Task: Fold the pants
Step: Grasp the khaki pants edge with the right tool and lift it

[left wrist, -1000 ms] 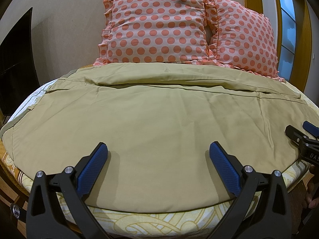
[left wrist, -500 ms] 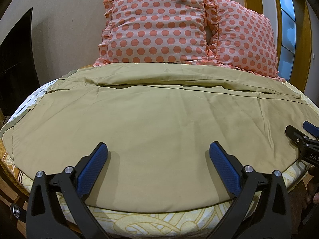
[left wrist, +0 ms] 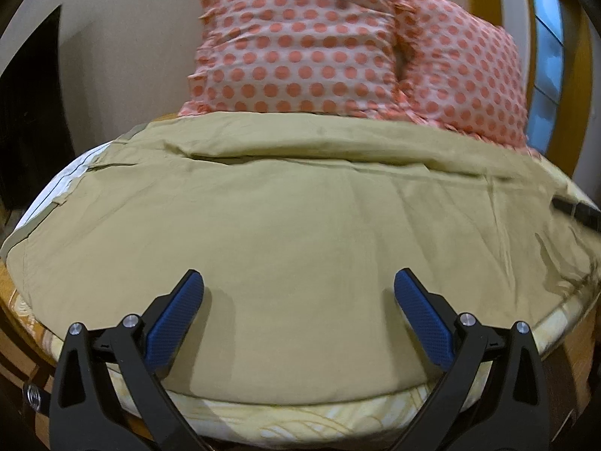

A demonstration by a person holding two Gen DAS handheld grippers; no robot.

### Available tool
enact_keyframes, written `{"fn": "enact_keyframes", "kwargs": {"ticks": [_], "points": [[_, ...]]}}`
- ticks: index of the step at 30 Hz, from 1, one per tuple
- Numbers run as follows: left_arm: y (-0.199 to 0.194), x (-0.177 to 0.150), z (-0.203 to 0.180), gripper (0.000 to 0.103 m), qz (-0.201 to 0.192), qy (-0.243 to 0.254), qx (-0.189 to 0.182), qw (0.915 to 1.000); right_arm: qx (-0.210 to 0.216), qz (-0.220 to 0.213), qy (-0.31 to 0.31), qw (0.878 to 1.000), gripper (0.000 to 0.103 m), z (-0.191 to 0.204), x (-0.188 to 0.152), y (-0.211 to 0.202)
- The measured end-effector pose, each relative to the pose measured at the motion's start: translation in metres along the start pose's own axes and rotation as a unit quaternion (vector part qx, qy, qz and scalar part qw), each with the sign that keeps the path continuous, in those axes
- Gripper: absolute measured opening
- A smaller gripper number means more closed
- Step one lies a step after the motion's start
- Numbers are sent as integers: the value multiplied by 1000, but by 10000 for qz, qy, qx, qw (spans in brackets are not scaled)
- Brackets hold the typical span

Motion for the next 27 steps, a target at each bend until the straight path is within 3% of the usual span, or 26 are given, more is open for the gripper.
{"fn": "enact_keyframes", "kwargs": {"ticks": [3,6,9,11,15,16,18,20,21,23,25,27], "points": [[-2,22,15,101,-78,-468,-20,9989,-468,143,412,9980,102,-42,57,46],[-4,44,34,101,-178,-896,100,9958,-865,692,1266,9857,102,-90,97,115],[-2,61,44,101,-239,-948,296,9948,-1162,1379,2269,9571,95,-131,114,183],[1,69,47,101,-246,-865,461,9949,-1345,1627,2592,9425,88,-148,119,217],[7,80,48,101,-301,-670,653,9952,-2134,1884,2631,9218,88,-171,119,263],[10,82,47,101,-285,-627,663,9954,-2323,1951,2487,9198,89,-172,115,268],[16,82,46,101,-230,-565,654,9960,-2617,1789,1937,9284,87,-167,118,276],[20,81,45,101,-179,-530,641,9964,-2328,1620,1875,9404,69,-163,117,277],[22,81,45,101,-159,-514,621,9966,-2257,1558,1802,9446,66,-163,116,277],[24,81,44,101,-147,-515,588,9968,-2056,1438,1802,9511,29,-166,116,278],[25,80,44,101,-133,-527,557,9970,-1588,1341,2212,9528,9,-180,113,273],[21,79,46,101,-154,-544,563,9968,-993,1097,2778,9492,5,-192,112,262]]}}
Point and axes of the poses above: each gripper's, at about its wrist camera, not at the fingertips, and y roughly the way its jaws point, z to its left, x to its top, the point moved 8 cm from there along y, roughly the way its jaws point, and after that the axes turned 3 degrees about -x, right-handed, at the moved point
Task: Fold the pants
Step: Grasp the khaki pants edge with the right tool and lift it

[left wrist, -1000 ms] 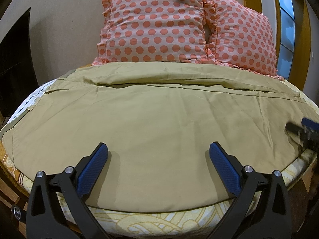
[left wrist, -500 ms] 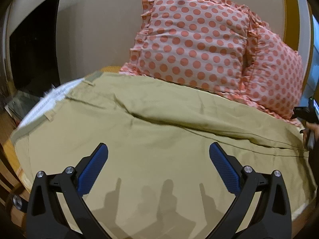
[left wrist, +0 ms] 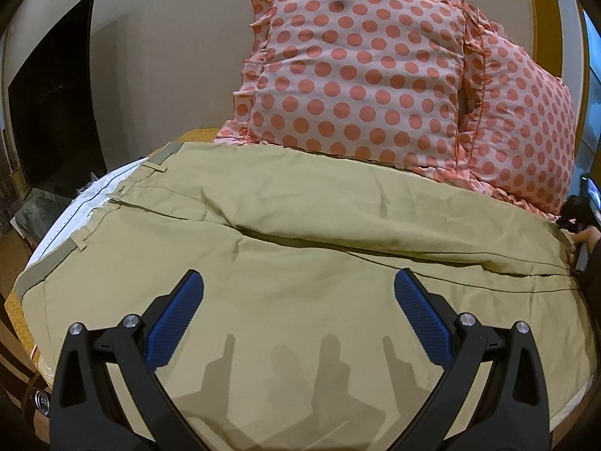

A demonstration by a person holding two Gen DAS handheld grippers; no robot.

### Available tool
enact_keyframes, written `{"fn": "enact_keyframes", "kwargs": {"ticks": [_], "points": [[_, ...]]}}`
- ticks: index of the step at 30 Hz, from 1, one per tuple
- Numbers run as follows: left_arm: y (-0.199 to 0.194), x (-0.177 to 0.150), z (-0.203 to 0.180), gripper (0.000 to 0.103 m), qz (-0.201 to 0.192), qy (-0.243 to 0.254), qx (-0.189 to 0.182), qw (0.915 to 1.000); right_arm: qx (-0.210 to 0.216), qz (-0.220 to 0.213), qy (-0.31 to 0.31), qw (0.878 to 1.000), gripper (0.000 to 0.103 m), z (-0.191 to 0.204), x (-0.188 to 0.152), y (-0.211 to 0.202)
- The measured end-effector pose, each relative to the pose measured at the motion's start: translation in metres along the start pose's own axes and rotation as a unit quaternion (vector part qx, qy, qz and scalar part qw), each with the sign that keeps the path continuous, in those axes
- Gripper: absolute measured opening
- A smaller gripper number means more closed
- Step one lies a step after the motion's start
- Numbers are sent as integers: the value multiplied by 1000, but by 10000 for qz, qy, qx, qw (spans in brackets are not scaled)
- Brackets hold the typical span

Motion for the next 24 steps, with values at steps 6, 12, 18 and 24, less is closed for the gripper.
{"fn": "enact_keyframes", "kwargs": {"ticks": [6,12,18,24], "points": [[-16,1,14,101,-168,-132,26,9998,1924,-573,529,9782,5,-38,-17,-106],[-24,21,26,101,-330,-235,-174,9990,2419,-217,1232,9622,5,-113,-132,-182],[0,61,30,101,-316,-350,-703,9964,2382,302,1635,9569,13,-133,-173,-179],[51,75,47,101,322,-897,-748,9926,2497,167,1471,9569,72,-118,-165,-194]]}}
Point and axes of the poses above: each gripper's, at about its wrist camera, not at the fingertips, and y roughly the way its jaws point, z to its left, x to its top, the point moved 8 cm from there along y, roughly the way its jaws point, and after that the axes turned 3 degrees about -x, right-handed, at the moved point
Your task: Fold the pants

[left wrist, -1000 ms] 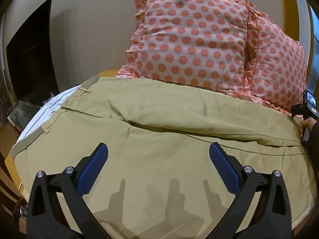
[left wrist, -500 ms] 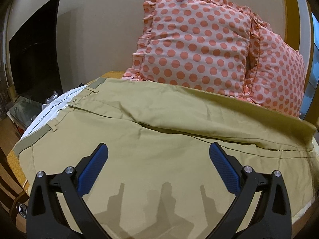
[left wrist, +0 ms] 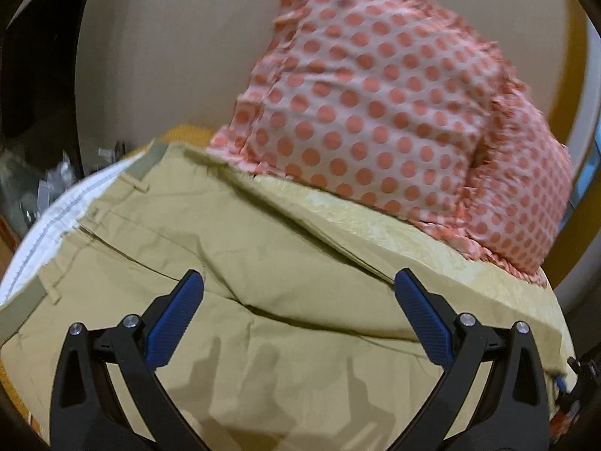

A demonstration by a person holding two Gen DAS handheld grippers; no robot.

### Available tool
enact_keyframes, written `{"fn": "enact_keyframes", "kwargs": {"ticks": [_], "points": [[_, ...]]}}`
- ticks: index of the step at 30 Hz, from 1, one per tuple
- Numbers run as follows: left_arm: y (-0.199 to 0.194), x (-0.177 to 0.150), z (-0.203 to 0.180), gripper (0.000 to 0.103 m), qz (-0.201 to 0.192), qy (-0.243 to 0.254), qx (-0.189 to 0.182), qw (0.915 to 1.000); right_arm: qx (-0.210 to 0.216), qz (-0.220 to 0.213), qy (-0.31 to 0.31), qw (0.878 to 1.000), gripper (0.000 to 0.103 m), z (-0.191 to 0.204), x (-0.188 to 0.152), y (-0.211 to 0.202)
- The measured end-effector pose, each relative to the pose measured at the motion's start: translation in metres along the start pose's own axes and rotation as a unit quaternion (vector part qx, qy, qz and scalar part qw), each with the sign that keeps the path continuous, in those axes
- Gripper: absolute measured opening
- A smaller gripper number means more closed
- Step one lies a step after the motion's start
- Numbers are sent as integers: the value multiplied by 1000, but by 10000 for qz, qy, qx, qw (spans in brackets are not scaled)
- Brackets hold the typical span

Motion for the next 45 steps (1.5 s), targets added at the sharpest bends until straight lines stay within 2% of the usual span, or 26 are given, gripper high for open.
{"fn": "enact_keyframes", "kwargs": {"ticks": [1,2,4,5,6,7,8,9,11,13,15,17,18,19,20,21,23,25,29,30,33,38,40,42,43,45], "points": [[9,4,3,101,115,-127,-6,9999,-56,-34,-1,10000,78,0,2,3],[15,6,6,101,179,-229,-35,9996,-197,-59,-29,9998,78,1,4,9],[30,15,9,101,285,-453,-87,9985,-601,-102,-140,9980,72,-1,10,22],[38,20,10,101,322,-512,-70,9981,-733,-87,-163,9971,56,-2,12,29],[48,26,12,101,388,-532,13,9978,-678,-14,-100,9977,42,-4,14,38],[58,31,13,101,472,-566,49,9973,-504,134,80,9986,4,-10,15,48],[65,34,14,101,552,-599,51,9967,-323,195,288,9989,1,-16,17,52],[76,37,17,101,697,-687,70,9952,-106,23,345,9993,1,-16,21,46],[95,39,20,101,925,-893,92,9917,38,-233,112,9997,1,-9,24,34],[114,40,23,99,1110,-1018,200,9884,15,-340,-95,9994,1,-2,22,29],[135,40,24,90,1306,-1012,334,9857,25,-339,-118,9994,1,-1,23,30],[151,38,24,71,1496,-1016,401,9827,71,-304,-42,9995,1,-3,24,31],[160,34,26,67,1623,-1063,442,9800,87,-290,-21,9995,1,-5,25,32],[161,38,26,56,1488,-987,545,9824,93,-286,-26,9995,1,-5,26,33],[163,40,25,18,1442,-905,582,9837,92,-299,-39,9995,1,-4,25,32],[166,37,23,6,1572,-926,354,9826,142,-313,-71,9994,1,-2,27,32],[157,35,28,4,1532,-1265,99,9800,266,-369,-128,9989,1,6,32,28],[127,37,29,4,1302,-1192,-129,9842,387,-476,-244,9978,1,14,36,17],[27,22,29,4,721,-946,-566,9913,312,-711,-494,9958,1,16,39,-7],[-5,7,30,4,626,-883,-639,9921,274,-726,-486,9958,1,11,38,-12],[-63,-43,39,5,546,-832,-612,9932,155,-716,-463,9962,1,-4,32,-21],[-93,-126,62,5,774,-1197,-452,9887,-166,-698,-392,9967,1,-29,16,-29],[-94,-143,71,5,832,-1283,-419,9874,-287,-646,-369,9968,2,-38,10,-31],[-98,-153,74,5,719,-1296,-455,9879,-485,-624,-472,9958,2,-44,4,-37],[-102,-154,73,9,657,-1212,-395,9897,-552,-683,-503,9949,7,-45,3,-41],[-108,-155,69,17,495,-966,-285,9937,-833,-1032,-504,9899,39,-52,6,-59]]}}
Point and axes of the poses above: each gripper's, at about its wrist camera, not at the fingertips, and y roughly the way its jaws point, z to its left, x to its top, the point moved 8 cm from there along y, roughly the way its jaws point, and after that the axes turned 3 degrees about -x, right-handed, at the moved point
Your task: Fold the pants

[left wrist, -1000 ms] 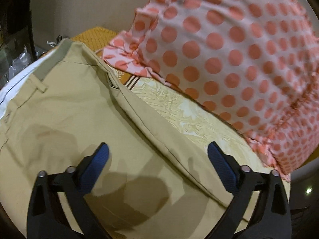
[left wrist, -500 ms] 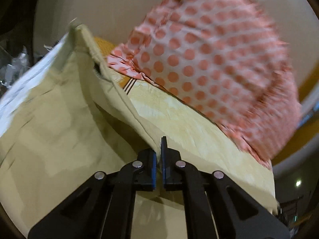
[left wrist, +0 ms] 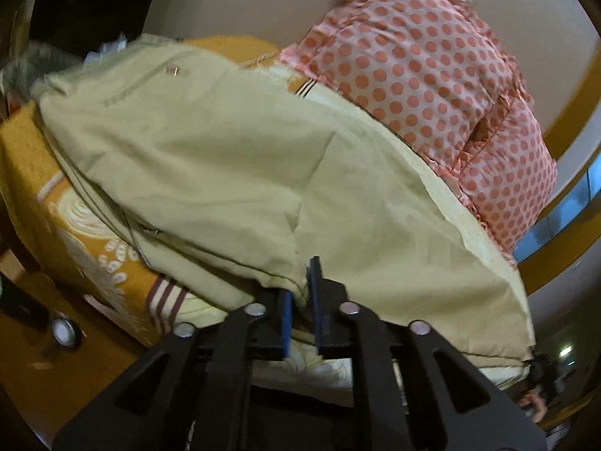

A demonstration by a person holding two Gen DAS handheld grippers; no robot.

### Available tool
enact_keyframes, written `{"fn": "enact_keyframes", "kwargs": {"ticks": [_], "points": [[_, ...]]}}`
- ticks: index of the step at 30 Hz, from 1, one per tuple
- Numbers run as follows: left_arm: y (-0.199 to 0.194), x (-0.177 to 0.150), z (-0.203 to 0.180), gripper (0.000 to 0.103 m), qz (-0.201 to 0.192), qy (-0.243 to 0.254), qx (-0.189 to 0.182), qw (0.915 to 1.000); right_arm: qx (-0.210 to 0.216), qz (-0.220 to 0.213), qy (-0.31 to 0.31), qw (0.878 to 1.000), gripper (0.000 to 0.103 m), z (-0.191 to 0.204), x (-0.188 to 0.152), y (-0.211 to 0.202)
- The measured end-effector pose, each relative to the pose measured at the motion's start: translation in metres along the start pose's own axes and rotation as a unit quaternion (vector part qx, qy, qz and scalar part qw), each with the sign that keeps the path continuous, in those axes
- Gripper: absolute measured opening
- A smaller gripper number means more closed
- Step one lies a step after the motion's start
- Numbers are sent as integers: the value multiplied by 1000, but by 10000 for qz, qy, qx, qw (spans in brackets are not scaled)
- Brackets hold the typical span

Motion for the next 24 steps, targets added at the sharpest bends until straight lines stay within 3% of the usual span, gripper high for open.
{"fn": "enact_keyframes", "kwargs": {"ticks": [1,2,4,8,10,14,16,20,23,24], "points": [[-2,0,-2,25,-66,82,30,9999,-79,-258,30,9996,73,-5,5,-8],[-4,-1,-5,37,-102,143,6,9998,-158,-501,48,9986,80,-9,10,-15],[-11,-1,-7,57,-257,229,6,9994,-358,-705,-5,9969,79,-17,16,-20],[-18,0,-10,68,-446,321,32,9985,-502,-602,-122,9968,67,-24,14,-3],[-21,0,-5,68,-492,237,51,9985,-694,-763,-453,9936,67,-20,10,-3],[-33,4,11,73,-738,37,122,9972,-472,-668,-894,9926,41,-6,-7,3],[-40,9,19,75,-933,-36,183,9955,-220,-448,-901,9947,13,-1,-15,13],[-48,17,32,80,-1176,-160,261,9926,-111,-639,-1171,9910,4,16,-12,14],[-49,23,44,83,-1224,-252,308,9917,461,-693,-1594,9837,4,71,-9,5],[-48,25,47,84,-1224,-307,319,9915,819,-661,-1875,9766,4,106,-14,1]]}}
Point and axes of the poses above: each gripper's, at about its wrist camera, not at the fingertips, and y roughly the way its jaws point, z to its left, x to its top, the point moved 8 cm from there along y, roughly the way its jaws point, and after that the axes turned 3 degrees about -x, right-handed, at the moved point
